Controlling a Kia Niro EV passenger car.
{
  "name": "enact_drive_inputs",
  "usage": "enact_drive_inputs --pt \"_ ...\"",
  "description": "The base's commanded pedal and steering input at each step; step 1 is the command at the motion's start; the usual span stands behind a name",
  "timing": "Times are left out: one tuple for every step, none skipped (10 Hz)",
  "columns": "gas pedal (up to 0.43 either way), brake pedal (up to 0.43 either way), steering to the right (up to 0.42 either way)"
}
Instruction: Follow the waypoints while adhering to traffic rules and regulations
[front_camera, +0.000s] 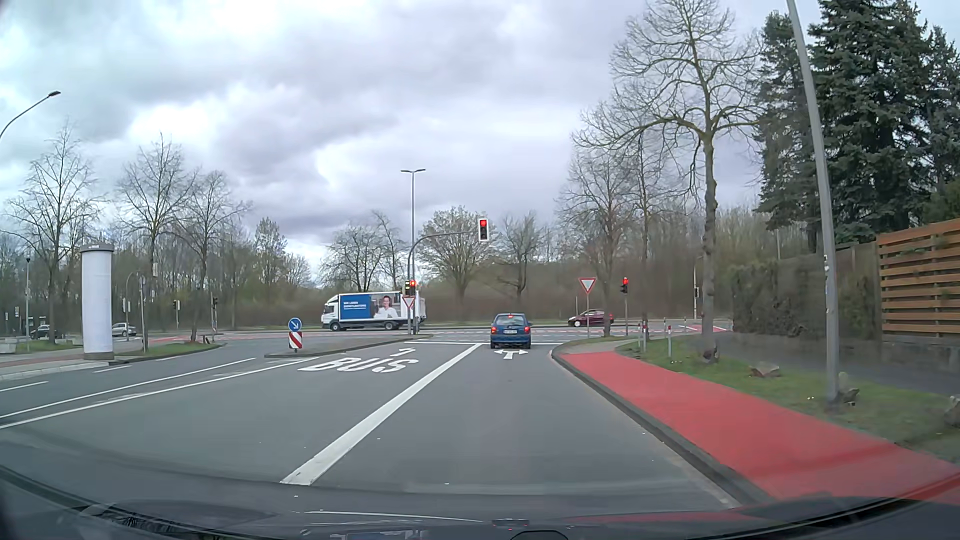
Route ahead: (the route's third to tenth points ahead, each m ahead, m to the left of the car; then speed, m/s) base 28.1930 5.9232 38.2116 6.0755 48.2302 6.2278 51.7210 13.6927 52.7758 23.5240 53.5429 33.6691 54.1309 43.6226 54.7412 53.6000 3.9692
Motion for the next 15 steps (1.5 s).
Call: enact_drive_inputs --pt "0.0 0.0 0.006" --pt "0.0 0.0 0.005" --pt "0.0 0.0 0.005" --pt "0.0 0.0 0.005" --pt "0.0 0.0 0.005" --pt "0.0 0.0 0.005" --pt "0.0 0.0 0.005" --pt "0.0 0.0 0.005" --pt "0.0 0.0 0.005" --pt "0.0 0.0 0.005" --pt "0.0 0.0 0.005" --pt "0.0 0.0 0.005" --pt "0.0 0.0 0.005" --pt "0.0 0.0 0.005" --pt "0.0 0.0 0.005"
